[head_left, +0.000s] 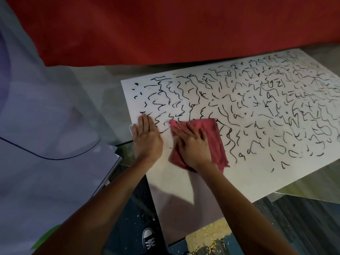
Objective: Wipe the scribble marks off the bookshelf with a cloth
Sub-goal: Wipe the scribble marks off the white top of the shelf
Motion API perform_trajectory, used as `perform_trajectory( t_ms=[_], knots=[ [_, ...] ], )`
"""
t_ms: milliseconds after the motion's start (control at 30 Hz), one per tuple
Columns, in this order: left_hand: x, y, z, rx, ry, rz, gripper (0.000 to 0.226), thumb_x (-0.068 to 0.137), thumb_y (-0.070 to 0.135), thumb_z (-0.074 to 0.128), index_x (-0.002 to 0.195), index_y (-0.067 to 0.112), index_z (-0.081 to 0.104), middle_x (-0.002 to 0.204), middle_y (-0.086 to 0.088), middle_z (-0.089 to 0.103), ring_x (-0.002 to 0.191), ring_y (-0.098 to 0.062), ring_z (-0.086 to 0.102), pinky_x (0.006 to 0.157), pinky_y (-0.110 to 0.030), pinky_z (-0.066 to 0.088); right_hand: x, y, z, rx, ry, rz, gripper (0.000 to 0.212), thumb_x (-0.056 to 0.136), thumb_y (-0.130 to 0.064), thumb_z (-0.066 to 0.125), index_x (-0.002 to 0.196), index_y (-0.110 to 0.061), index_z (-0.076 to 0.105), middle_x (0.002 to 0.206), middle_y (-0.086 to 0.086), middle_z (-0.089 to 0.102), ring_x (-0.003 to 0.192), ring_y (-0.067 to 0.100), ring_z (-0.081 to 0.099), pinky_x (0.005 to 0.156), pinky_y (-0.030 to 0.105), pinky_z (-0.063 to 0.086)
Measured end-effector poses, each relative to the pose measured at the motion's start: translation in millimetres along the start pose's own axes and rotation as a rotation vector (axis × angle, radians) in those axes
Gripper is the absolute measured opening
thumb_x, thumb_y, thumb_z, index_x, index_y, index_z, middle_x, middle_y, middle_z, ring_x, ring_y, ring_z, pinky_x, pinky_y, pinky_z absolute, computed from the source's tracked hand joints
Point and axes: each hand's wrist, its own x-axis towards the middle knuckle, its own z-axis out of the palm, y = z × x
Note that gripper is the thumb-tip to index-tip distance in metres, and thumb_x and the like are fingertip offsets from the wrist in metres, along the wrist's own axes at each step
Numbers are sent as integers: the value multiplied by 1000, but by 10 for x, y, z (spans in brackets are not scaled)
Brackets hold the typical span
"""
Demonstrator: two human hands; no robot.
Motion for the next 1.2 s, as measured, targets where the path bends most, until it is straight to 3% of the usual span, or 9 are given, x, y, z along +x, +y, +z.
perform_trajectory(
  t_ms=[100,167,300,633,800,933,1000,1067,1200],
  knots=[
    [-3,-6,40,-41,57,19,67,92,27,5,147,-5,23,156,-21,19,147,-31,13,118,-43,5,180,5,32,-43,-44,21,46,102,-33,26,148,-38,27,155,-18,24,147,10,11,117,41,3],
    [-8,-3,41,-34,41,19,72,90,32,-2,148,-4,20,157,-20,16,147,-29,11,118,-41,1,-44,21,48,-32,-8,5,54,95,-40,15,147,-35,32,154,-15,29,146,14,18,117,43,8],
    [-2,21,19,17,-22,-8,87,78,37,-20,151,-1,9,159,-18,5,148,-26,1,118,-40,-4,-837,83,162,-64,165,-74,48,96,-36,31,143,-29,36,146,-10,39,137,20,36,110,44,22],
    [0,24,38,48,-46,-6,58,101,30,4,151,0,3,159,-17,0,148,-26,-4,118,-41,-6,105,-25,33,-41,-22,27,46,103,-36,24,149,-37,23,156,-19,20,147,10,8,117,42,2],
    [1,12,27,21,-35,5,71,89,33,-1,150,-2,9,159,-19,5,148,-28,0,118,-42,-4,-523,-100,203,-121,138,-60,49,99,-42,23,140,-28,47,143,-8,48,135,22,41,107,53,33],
    [14,28,23,-20,-13,-13,77,86,37,-8,150,-2,11,159,-19,8,148,-28,3,118,-41,-3,-597,-189,158,-99,93,-30,57,103,-42,6,133,-30,53,136,-9,55,128,22,50,100,48,35],
    [-15,51,-44,-91,2,-34,78,86,39,-6,150,-1,13,159,-18,11,148,-26,5,118,-39,-2,-447,-234,76,-60,84,-65,63,100,-47,2,137,-31,50,144,-10,47,137,21,40,109,50,24],
    [-71,86,-110,-167,13,-16,64,96,33,4,151,1,13,159,-16,12,148,-24,7,119,-36,-1,-279,-192,9,169,-17,-77,54,98,-43,15,144,-31,40,151,-10,36,144,15,24,117,40,10],
    [-351,590,-205,-153,-7,191,56,100,28,6,153,9,10,161,-10,7,149,-21,0,115,-30,-11,-206,236,-266,487,149,-108,37,93,-19,42,122,-9,64,122,8,65,112,23,60,96,15,36]
  ],
)
